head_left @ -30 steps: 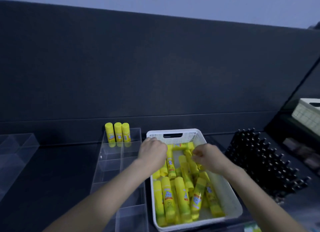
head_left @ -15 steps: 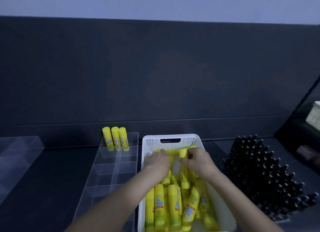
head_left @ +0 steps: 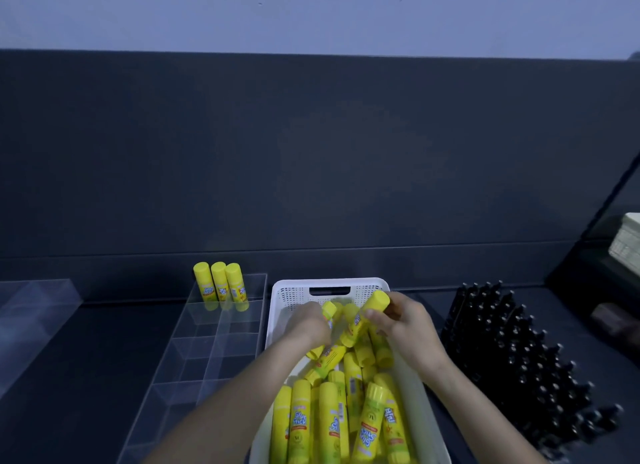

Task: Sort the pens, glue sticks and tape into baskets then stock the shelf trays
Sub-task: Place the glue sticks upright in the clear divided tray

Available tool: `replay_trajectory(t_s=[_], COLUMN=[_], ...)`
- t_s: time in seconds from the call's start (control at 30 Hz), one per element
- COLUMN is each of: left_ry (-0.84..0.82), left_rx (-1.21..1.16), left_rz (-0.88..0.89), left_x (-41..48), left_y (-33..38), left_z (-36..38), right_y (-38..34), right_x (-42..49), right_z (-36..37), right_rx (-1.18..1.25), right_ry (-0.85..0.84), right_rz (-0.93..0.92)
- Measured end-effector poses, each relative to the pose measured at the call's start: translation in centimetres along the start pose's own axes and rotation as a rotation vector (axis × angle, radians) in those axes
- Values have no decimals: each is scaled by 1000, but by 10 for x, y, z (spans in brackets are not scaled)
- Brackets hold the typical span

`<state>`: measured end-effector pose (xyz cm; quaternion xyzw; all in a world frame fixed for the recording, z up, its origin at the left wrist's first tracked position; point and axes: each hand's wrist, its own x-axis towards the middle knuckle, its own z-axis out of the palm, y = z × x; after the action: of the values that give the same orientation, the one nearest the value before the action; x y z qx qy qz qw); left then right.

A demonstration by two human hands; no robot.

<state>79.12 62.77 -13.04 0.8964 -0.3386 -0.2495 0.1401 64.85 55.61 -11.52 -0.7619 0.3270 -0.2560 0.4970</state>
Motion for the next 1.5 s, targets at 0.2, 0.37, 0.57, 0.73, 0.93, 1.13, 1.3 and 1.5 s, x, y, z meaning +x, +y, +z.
replay_trajectory(t_s=[0.2, 0.37, 0.57, 0.73, 0.93, 1.13, 1.3, 1.5], left_ry=[140, 208, 356, 408, 383, 375, 353, 330], left_rx=[-594, -864, -968, -1019, -1005, -947, -934, -961], left_rz=[143, 262, 196, 140, 153, 162, 191, 195], left_x=[-15, -45, -70, -80, -74, -63, -55, -50], left_y=[-19, -65, -136, -168, -184, -198, -202, -200], left_z=[-36, -75, -97, -102, -107, -110, -110, -109], right_y=[-21, -37, -66, -82, -74, -58, -52, -53], right_x=[-4, 1, 19, 53, 83, 93, 96, 97], right_z=[-3, 17, 65, 113, 163, 180, 184, 181], right_rx=[204, 271, 217, -21, -449, -662, -778, -765], right_ry=[39, 10, -27, 16, -22, -116, -101, -94], right_rz=[-9, -13, -75, -151, -183, -123, -115, -97])
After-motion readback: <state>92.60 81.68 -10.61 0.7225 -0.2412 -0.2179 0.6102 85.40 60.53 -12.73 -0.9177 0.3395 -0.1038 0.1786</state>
